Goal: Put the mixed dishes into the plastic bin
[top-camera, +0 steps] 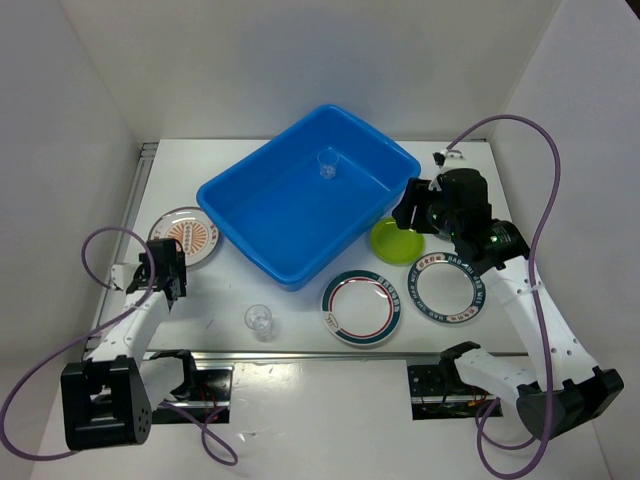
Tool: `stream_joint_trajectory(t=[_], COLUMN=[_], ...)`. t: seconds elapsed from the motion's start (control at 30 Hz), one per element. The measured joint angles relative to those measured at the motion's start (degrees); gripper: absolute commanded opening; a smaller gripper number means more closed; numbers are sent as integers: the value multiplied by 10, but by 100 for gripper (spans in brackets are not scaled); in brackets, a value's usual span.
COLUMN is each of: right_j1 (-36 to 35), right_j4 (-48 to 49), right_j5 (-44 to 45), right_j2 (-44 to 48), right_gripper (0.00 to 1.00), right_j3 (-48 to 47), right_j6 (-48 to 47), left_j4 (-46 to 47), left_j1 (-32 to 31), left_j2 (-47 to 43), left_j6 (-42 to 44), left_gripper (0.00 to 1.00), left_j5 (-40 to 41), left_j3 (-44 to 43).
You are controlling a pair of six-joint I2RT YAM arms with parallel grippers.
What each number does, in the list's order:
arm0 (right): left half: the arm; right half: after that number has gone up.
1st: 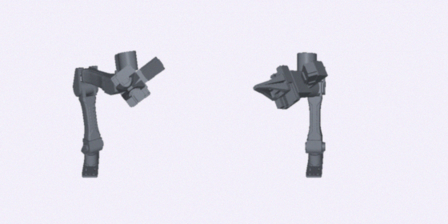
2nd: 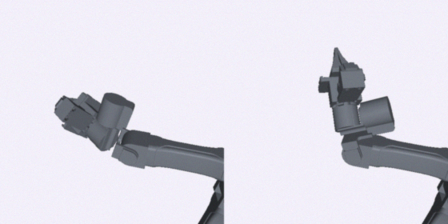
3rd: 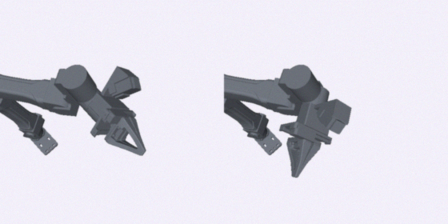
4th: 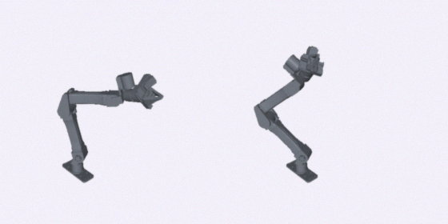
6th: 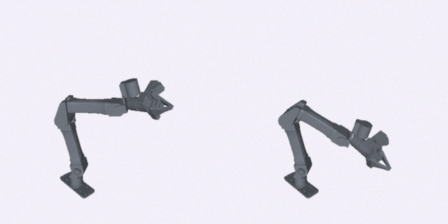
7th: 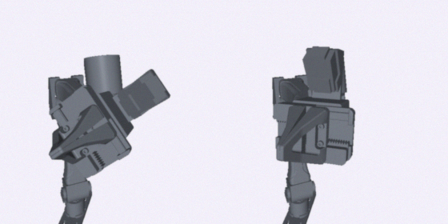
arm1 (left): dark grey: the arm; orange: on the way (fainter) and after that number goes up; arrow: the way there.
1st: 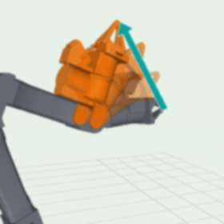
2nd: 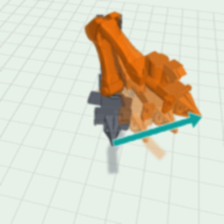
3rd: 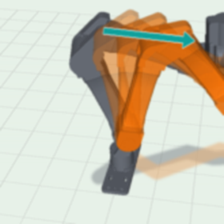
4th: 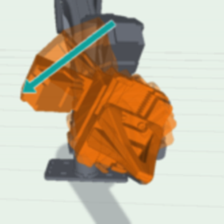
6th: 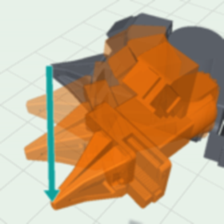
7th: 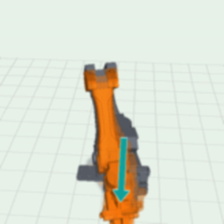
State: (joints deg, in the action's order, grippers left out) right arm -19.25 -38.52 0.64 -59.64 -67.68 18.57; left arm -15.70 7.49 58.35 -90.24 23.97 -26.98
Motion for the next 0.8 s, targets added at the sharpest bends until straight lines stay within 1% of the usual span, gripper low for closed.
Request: stream_joint_trajectory(t=[0.07, 0.33, 0.57, 0.67, 0.7, 0.73, 0.77, 0.8], right_j1=[0, 0, 0, 0, 0, 0, 0, 0], right_j4=[-3, -10, -18, -23, -27, -28, -28, -29], right_j5=[0, 6, 9, 14, 16, 17, 17, 18], right_j2=[0, 7, 12, 12, 12, 12, 12, 12], right_gripper=[65, 65, 65, 65, 65, 65, 65, 65], right_j3=[0, 2, 3, 5, 5, 5, 5, 5], right_j6=[0, 1, 1, 1, 1, 1, 1, 1], left_j4=[7, 39, 83, 101, 108, 113, 120, 122], left_j1=[2, 3, 3, 5, 9, 13, 20, 24], left_j2=[6, 86, 154, 166, 173, 177, 184, 189], left_j6=[-2, -1, 0, 0, 0, 1, 2, 0], left_gripper=[72, 72, 72, 65, 56, 51, 51, 47], left_j5=[2, 4, 4, 2, -3, -6, -11, -13], left_j3=[0, 0, -24, -28, -29, -31, -33, -33])
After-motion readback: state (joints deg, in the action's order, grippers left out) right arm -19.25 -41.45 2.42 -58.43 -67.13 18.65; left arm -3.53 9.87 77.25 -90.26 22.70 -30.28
